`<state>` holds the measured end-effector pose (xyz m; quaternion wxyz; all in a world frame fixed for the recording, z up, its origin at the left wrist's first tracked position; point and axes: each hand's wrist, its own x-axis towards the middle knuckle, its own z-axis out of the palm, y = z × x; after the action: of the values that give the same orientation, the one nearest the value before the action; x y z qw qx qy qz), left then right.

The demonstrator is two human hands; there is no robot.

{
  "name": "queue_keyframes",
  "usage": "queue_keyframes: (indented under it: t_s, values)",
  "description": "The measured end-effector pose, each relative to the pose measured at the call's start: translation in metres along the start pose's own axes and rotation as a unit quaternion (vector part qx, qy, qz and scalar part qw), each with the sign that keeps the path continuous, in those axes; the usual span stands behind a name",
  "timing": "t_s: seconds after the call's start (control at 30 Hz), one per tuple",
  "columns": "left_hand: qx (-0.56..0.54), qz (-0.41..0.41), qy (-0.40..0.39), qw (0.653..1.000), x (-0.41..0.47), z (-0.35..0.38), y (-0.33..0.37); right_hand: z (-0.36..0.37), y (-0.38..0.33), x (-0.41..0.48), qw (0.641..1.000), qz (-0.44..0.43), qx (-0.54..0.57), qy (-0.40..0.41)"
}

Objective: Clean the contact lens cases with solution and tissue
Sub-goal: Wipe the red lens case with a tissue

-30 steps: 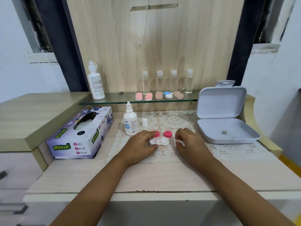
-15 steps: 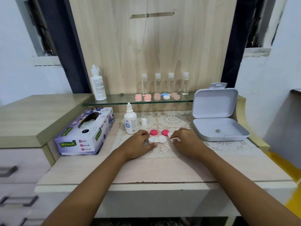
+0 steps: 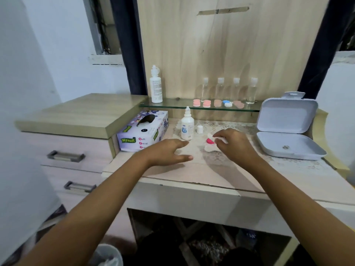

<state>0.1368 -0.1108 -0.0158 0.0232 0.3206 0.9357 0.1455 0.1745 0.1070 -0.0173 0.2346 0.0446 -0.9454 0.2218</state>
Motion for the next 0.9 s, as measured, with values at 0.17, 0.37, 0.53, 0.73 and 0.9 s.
queue_keyframes:
  t_s: [0.17, 0.37, 0.53, 0.73, 0.9]
  values:
    - [0.030, -0.035, 0.024, 0.999, -0.054, -0.005, -0.030, 0.021, -0.055, -0.003, 0.996, -0.078, 0.020, -0.035]
    - [0.018, -0.095, 0.057, 0.994, -0.122, -0.011, -0.069, 0.066, -0.123, -0.008, 0.981, -0.160, 0.084, -0.072]
    - [-0.005, -0.145, 0.095, 0.985, -0.178, -0.011, -0.103, 0.106, -0.179, -0.015, 0.964, -0.208, 0.127, -0.110]
    - [-0.004, -0.213, 0.084, 0.973, -0.235, 0.003, -0.146, 0.154, -0.235, -0.028, 0.939, -0.254, 0.156, -0.170]
    - [-0.033, -0.269, 0.069, 0.960, -0.270, 0.034, -0.186, 0.198, -0.267, -0.045, 0.923, -0.278, 0.158, -0.216]
